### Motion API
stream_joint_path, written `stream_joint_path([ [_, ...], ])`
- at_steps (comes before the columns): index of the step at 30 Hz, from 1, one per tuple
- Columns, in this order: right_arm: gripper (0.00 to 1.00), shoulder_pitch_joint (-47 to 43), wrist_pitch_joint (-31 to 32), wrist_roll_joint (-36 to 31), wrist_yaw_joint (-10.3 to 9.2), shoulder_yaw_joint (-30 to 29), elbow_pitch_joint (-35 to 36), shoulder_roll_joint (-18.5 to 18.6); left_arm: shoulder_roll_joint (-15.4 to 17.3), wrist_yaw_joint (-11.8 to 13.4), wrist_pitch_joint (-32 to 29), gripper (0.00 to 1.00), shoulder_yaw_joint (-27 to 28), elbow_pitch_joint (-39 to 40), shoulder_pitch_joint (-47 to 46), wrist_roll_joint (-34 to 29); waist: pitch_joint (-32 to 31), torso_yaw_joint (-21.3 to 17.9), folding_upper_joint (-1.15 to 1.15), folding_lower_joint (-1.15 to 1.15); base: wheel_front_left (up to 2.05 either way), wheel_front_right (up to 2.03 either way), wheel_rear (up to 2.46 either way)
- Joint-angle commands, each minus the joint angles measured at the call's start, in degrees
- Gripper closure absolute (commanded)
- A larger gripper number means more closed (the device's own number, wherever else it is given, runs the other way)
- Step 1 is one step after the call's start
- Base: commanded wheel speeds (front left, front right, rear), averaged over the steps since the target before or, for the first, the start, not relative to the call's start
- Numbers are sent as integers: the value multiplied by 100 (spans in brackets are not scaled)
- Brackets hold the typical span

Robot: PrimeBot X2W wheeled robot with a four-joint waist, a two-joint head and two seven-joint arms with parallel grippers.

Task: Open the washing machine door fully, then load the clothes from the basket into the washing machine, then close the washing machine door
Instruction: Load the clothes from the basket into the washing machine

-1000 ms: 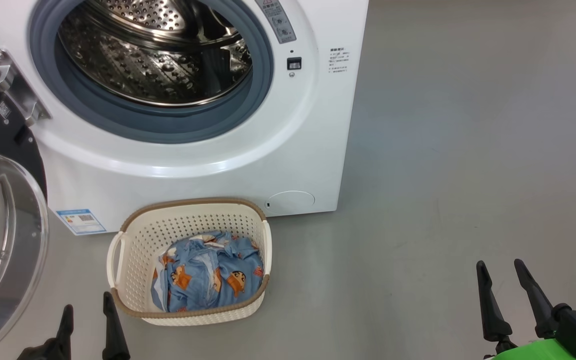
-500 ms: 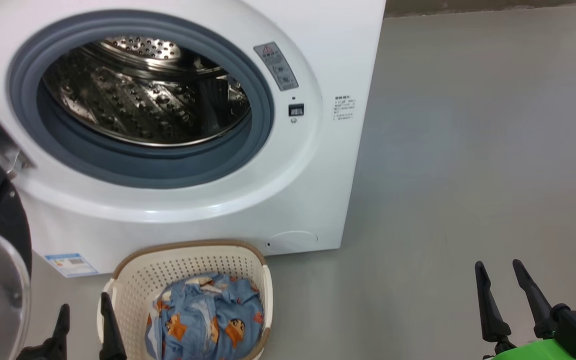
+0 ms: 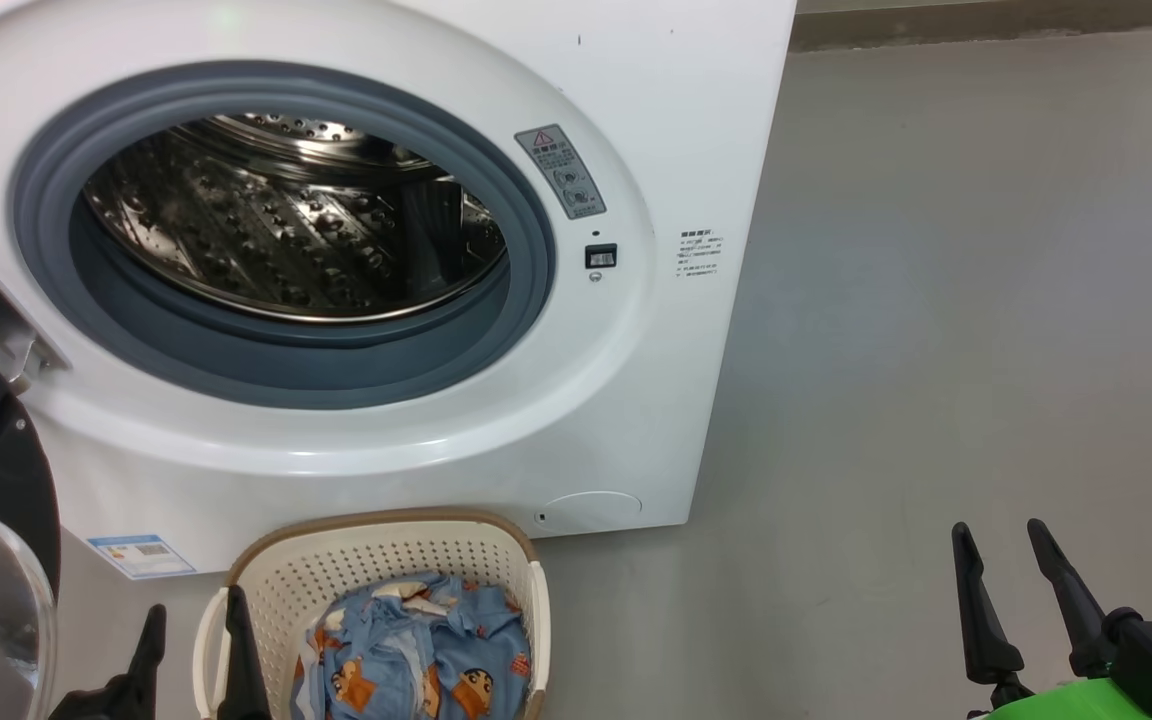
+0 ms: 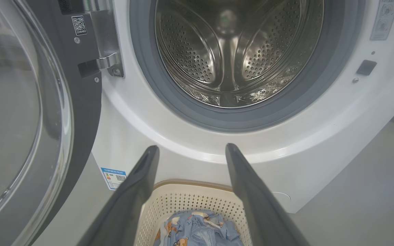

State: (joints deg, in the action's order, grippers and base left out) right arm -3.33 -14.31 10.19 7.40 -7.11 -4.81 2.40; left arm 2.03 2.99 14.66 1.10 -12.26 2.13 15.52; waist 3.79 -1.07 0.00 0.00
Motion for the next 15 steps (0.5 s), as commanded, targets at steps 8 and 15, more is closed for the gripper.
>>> stream_joint_path([
  [8, 0, 117, -69, 53, 9, 156, 111, 48, 85, -22, 34, 0, 98, 98, -74, 28, 69, -9, 0, 0, 0, 0, 0],
  [15, 0, 150, -69, 102, 9, 175, 102, 48, 85, -29, 34, 0, 74, 47, -77, 9, 155, -52, 0, 0, 0, 0, 0],
])
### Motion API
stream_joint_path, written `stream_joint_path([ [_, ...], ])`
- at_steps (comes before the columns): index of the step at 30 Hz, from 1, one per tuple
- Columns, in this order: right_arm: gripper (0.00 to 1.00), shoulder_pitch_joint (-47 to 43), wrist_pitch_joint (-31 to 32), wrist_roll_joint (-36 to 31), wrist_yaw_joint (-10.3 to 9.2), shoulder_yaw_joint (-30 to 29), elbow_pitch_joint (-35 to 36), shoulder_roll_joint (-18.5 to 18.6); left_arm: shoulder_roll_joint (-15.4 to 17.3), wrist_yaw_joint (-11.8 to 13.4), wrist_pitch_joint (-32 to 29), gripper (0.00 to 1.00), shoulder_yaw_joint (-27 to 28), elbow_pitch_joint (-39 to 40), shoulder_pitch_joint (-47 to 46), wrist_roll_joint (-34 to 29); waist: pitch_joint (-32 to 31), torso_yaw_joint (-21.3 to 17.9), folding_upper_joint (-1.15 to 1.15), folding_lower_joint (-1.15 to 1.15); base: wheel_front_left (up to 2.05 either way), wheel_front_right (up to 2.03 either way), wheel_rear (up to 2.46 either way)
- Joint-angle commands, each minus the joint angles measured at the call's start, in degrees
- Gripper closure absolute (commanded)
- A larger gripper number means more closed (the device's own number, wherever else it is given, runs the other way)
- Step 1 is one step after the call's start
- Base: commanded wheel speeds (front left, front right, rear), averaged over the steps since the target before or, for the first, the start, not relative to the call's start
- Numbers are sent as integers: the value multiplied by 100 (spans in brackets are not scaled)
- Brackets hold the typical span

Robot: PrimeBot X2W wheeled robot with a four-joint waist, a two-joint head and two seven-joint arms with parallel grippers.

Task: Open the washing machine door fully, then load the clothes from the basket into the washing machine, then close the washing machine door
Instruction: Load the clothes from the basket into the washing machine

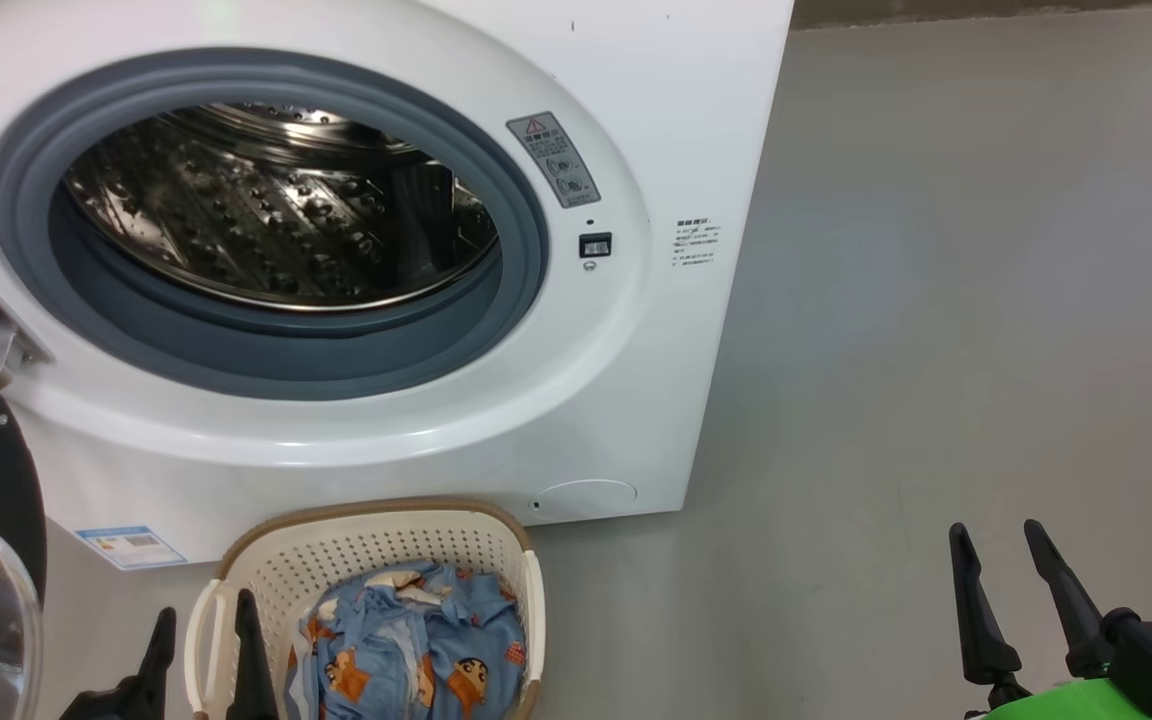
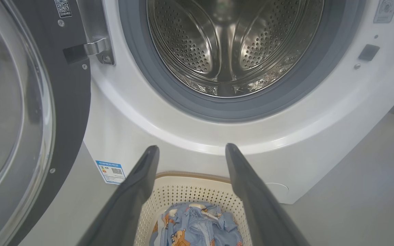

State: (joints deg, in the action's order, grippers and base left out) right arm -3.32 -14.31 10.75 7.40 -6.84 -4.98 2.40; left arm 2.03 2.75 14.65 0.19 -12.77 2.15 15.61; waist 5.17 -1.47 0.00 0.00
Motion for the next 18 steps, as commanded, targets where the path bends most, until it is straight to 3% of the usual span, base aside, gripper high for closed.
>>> stream_joint_path([
  [1, 0, 157, -69, 51, 9, 154, 120, 48, 85, -7, 35, 0, 167, 86, -83, 0, 42, -25, 0, 0, 0, 0, 0],
  [18, 0, 568, -69, 292, 9, 338, 128, 48, 85, -290, 35, 0, 14, -934, -720, 80, 955, -501, 0, 0, 0, 0, 0],
])
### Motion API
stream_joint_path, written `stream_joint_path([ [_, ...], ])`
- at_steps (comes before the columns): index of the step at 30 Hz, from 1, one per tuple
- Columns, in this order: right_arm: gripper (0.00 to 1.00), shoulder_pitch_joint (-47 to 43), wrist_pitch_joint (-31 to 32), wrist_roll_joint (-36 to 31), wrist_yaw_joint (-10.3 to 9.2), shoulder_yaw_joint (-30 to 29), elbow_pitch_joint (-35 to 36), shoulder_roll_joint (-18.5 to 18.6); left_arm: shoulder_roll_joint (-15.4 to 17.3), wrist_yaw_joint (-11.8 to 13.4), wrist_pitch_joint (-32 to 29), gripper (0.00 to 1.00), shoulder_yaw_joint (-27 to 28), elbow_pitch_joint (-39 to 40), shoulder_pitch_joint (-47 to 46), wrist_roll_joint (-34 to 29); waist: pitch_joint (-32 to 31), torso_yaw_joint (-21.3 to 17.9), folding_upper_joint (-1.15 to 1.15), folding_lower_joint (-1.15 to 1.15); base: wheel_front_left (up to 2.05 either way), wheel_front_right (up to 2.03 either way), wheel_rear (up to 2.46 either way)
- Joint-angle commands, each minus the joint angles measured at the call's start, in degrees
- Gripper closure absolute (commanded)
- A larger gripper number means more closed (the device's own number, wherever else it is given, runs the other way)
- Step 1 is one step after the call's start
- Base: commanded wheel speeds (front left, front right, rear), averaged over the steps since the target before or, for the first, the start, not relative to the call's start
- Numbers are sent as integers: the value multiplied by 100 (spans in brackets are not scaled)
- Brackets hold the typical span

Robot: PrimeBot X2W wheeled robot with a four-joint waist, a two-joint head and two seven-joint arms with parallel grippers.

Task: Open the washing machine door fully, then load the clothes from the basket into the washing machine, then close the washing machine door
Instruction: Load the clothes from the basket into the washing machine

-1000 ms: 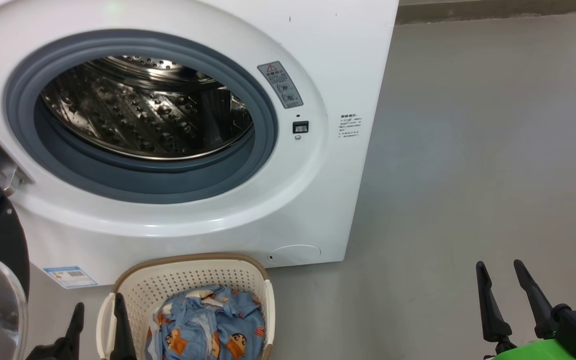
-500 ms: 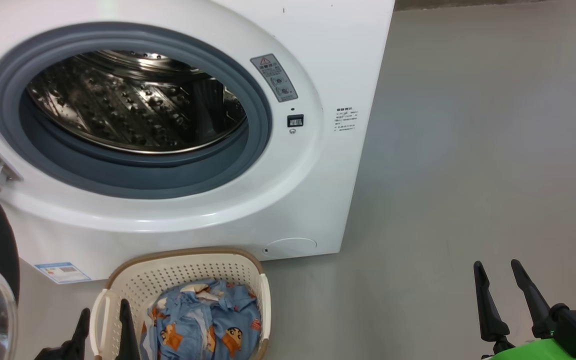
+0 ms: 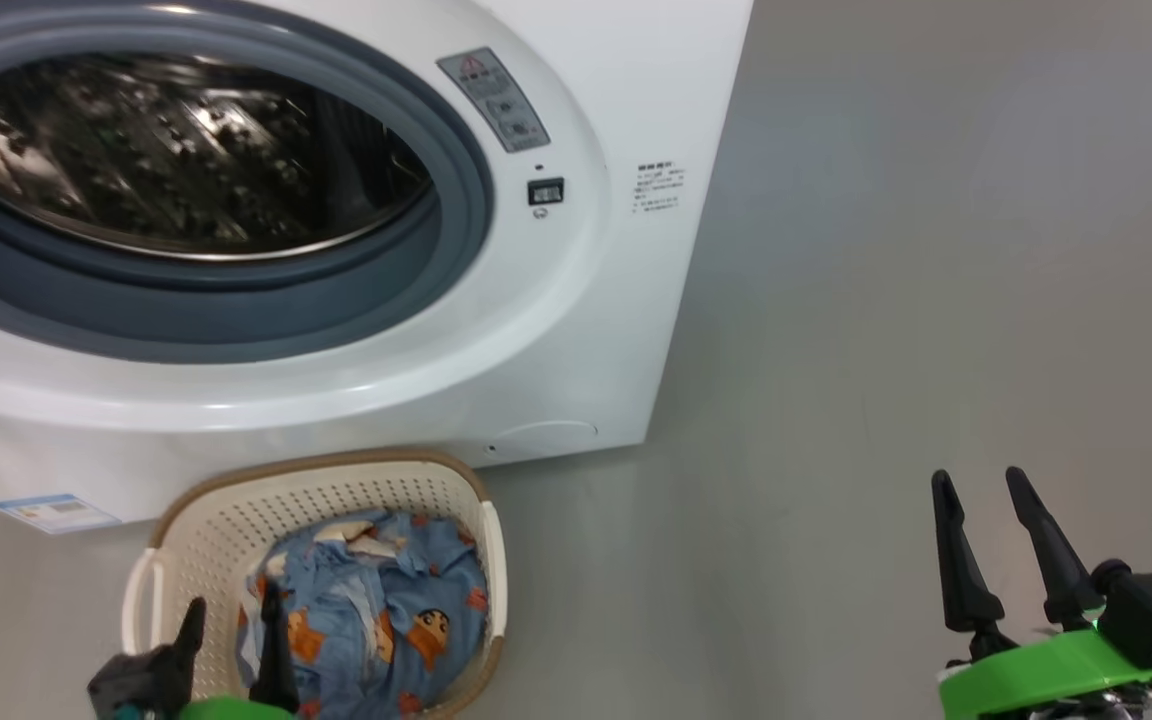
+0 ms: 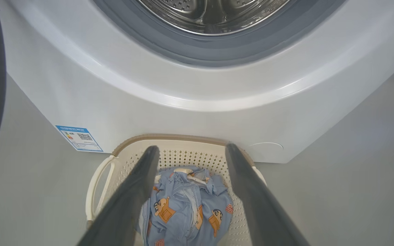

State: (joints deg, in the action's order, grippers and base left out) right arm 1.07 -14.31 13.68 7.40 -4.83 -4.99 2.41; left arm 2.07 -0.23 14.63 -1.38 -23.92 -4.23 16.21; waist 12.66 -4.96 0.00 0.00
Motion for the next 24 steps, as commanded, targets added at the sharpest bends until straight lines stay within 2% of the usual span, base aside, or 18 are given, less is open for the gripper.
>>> stream_joint_path([
  [1, 0, 172, -69, 23, 9, 162, 128, 47, 81, -10, 33, 0, 157, 43, -179, 60, 298, -190, 0, 0, 0, 0, 0],
  [7, 0, 490, -69, 193, 9, 373, 108, 47, 192, -90, -225, 0, 149, -716, -870, 159, 948, -479, 0, 0, 0, 0, 0],
  [15, 0, 922, -69, 332, 9, 533, 78, 47, 521, 10, -845, 0, 315, -1755, -1894, 328, 1774, -716, 0, 0, 0, 0, 0],
  [24, 0, 1238, -69, 292, 9, 595, 86, 47, 769, 45, -1276, 0, 382, -2827, -2705, 461, 2241, -767, 0, 0, 0, 0, 0],
])
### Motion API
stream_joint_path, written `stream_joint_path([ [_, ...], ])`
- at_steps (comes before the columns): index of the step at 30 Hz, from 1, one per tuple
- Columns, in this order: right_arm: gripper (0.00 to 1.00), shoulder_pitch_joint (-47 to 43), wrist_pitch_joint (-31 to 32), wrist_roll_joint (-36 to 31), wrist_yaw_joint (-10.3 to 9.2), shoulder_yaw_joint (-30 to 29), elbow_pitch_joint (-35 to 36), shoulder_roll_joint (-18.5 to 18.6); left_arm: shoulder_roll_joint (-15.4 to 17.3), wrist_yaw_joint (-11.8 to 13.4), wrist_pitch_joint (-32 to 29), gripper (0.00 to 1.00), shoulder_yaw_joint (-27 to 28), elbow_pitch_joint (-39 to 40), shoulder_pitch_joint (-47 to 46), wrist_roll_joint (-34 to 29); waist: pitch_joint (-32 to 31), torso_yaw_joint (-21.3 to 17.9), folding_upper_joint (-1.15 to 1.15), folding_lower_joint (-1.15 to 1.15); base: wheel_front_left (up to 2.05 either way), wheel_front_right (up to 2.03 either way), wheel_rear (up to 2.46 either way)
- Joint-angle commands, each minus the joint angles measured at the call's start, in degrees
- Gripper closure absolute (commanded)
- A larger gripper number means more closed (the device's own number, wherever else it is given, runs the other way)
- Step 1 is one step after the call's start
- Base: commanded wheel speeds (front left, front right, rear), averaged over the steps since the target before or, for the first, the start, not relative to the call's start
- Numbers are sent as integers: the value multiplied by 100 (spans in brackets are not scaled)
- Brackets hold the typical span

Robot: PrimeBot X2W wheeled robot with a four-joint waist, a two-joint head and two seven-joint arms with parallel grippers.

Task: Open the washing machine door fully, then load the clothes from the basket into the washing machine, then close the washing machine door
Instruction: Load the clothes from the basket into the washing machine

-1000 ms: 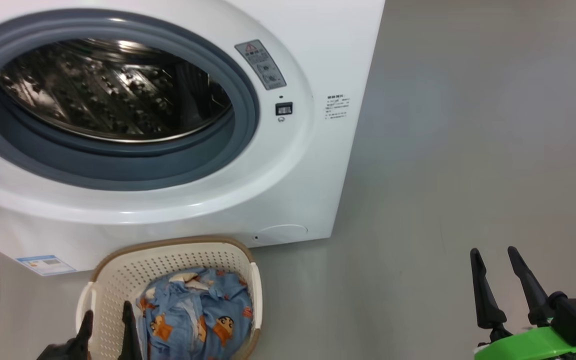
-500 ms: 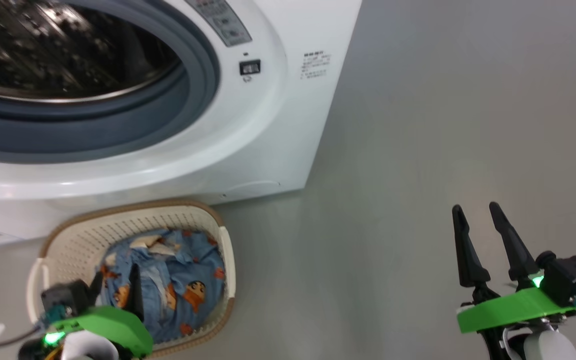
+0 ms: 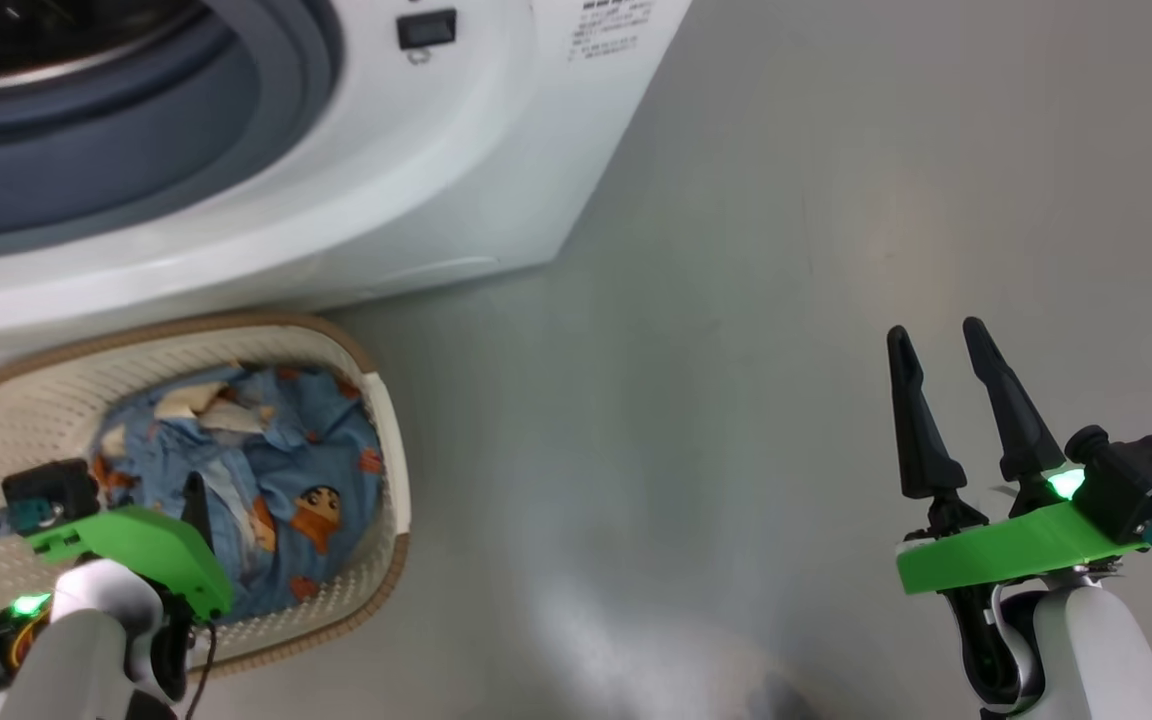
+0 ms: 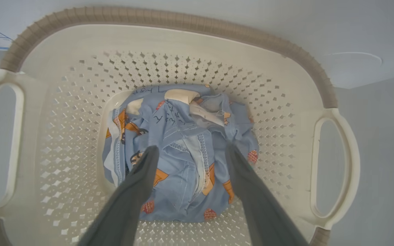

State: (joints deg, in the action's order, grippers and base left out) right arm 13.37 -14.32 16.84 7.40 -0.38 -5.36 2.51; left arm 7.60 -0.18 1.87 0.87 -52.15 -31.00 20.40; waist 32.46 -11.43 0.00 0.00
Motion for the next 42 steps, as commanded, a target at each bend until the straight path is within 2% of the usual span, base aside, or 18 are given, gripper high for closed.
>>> stream_joint_path([
  [1, 0, 24, -68, -32, 9, 163, 124, 37, 236, 35, -11, 0, 163, -113, -92, 59, 288, -123, 0, 0, 0, 0, 0],
  [19, 0, 224, -68, -201, 9, 33, 276, 37, 378, -80, -71, 0, 128, -1606, -1104, 242, 921, -88, 0, 0, 0, 0, 0],
  [42, 0, 266, -68, -192, 9, -184, 450, 211, 262, -296, 95, 0, 116, -2098, -1580, 517, 1340, -42, 0, 0, 0, 0, 0],
])
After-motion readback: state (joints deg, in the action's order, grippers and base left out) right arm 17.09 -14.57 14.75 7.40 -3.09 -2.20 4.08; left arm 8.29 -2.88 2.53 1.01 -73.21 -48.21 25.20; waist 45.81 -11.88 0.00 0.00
